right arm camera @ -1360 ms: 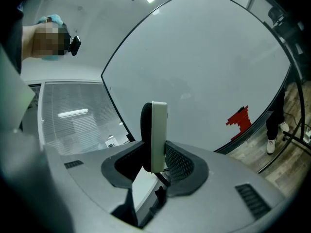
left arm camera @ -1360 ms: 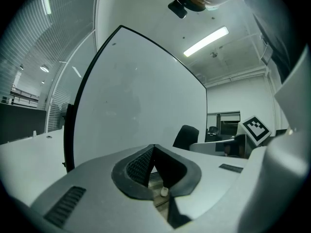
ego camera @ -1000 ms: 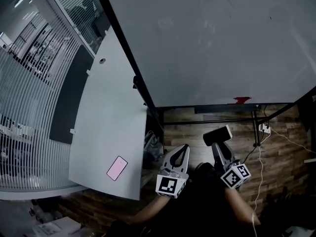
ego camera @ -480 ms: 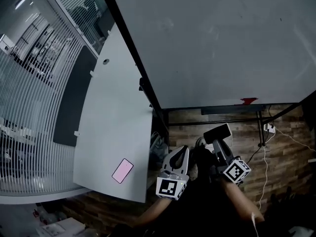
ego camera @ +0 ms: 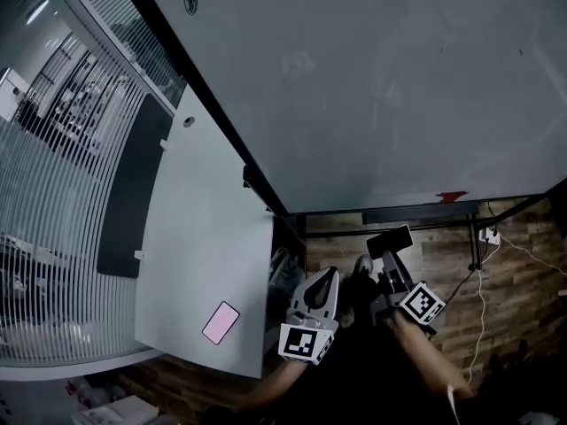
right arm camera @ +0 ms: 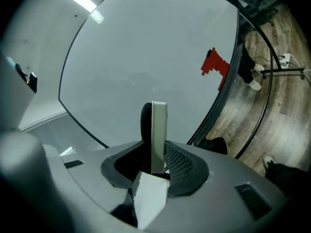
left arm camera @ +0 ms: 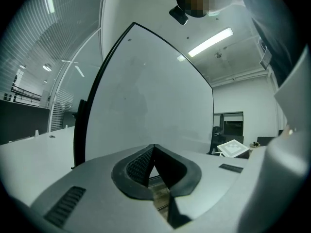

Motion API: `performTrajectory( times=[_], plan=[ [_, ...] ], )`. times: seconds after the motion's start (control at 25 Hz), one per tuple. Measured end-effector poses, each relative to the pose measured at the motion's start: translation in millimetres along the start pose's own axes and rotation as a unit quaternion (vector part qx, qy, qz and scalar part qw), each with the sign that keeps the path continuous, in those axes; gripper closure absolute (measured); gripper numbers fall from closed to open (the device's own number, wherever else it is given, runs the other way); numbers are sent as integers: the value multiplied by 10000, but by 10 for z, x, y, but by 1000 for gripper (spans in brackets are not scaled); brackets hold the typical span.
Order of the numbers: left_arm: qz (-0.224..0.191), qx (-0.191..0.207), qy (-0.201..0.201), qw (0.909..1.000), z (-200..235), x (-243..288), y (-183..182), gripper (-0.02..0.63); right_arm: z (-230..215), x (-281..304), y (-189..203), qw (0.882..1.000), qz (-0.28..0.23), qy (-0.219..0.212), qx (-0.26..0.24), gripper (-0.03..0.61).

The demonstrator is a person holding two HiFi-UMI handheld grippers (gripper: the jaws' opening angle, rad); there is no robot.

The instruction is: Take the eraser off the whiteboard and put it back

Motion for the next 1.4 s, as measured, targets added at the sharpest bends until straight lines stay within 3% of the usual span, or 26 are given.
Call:
performTrajectory(
  times=[0.24, 0.4, 0.56, 0.96, 1.4],
  plan=[
    [137, 42, 66, 9999, 38, 196, 77, 606, -354, 278, -14, 9985, 1, 219, 492, 439],
    [287, 2, 29, 9996, 102, 299, 160, 606, -639, 367, -35, 9934, -61, 595, 976, 439],
    [392, -43, -15, 9992, 146, 375, 164, 606, -857, 487, -5, 9876, -59, 713, 1394, 439],
    [681, -85, 76, 9976, 162, 552, 249, 606, -1195, 682, 15, 9810, 29, 982, 1670, 439],
    [741, -111, 29, 9972, 265, 689, 304, 606, -1369, 861, 26, 9768, 84, 989, 1898, 439]
  ],
)
Point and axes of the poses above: the fingertips, and each gripper's own axes: x forward along the fingers, z to its left, y out of its underside, the point moved 4 cm from there along -x, backward along the fingers, and after that the axes turned 2 degrees about z, right-handed, at the moved point
